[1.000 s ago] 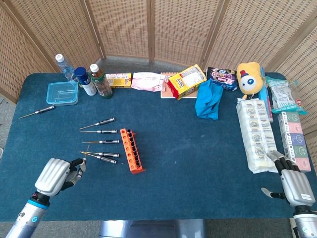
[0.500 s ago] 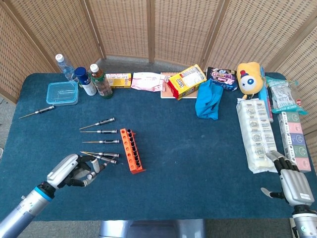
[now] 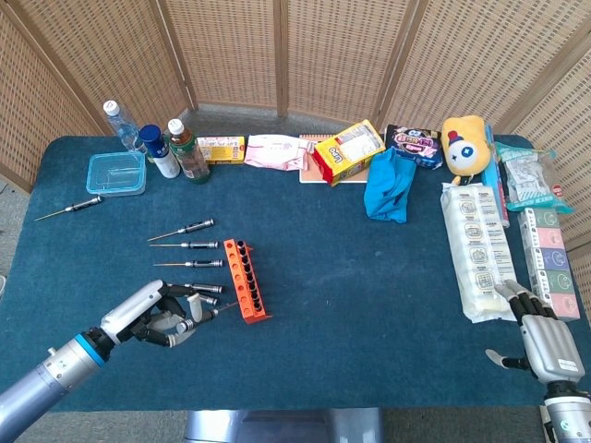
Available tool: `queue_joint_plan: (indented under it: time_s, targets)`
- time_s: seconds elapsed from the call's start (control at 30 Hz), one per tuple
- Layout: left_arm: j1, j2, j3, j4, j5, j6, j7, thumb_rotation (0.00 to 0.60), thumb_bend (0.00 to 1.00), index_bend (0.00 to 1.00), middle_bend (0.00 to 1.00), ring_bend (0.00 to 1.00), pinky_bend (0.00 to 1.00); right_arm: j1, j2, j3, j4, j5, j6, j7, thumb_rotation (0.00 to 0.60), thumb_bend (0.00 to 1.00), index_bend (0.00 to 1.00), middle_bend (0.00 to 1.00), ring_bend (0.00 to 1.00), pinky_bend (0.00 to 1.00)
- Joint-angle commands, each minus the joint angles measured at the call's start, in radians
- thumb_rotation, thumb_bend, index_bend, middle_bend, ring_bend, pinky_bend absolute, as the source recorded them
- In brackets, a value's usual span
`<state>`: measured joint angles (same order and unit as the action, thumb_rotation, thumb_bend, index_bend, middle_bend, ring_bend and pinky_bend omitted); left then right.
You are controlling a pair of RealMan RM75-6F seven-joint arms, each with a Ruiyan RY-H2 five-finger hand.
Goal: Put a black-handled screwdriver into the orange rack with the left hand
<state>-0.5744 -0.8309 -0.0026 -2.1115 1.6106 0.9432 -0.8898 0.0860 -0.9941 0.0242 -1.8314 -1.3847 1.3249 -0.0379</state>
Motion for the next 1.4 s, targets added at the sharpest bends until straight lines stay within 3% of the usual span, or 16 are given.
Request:
queue_joint_plan:
  time_s: [0.03,0.37,1.4]
  targets:
    - [-0.021,0.007,0.001,-0.008,-0.031,-0.043,-0.037,0.6,0.41,0.65,1.0,1.0,1.0,0.0,-0.001,-0.001,0.0,0.0,-0.001,-0.002,0.6,0.12,0.13,0.06,0.12,0.14]
    - [-0.09,0.023,-0.031,-0.021,-0.11,-0.155,-0.125,0.6,0.41,0.65,1.0,1.0,1.0,0.001,0.0,0.001,0.0,0.006,-0.001,0.0,0.6,0.12,0.13,0.06,0.12,0.14]
    - [-0.108,-0.003,-0.083,-0.013,-0.27,-0.262,-0.103,0.6,0.41,0.65,1.0,1.0,1.0,0.002,0.007,0.003,-0.002,0.013,-0.004,0.011,0.6,0.12,0.13,0.06,0.12,0.14]
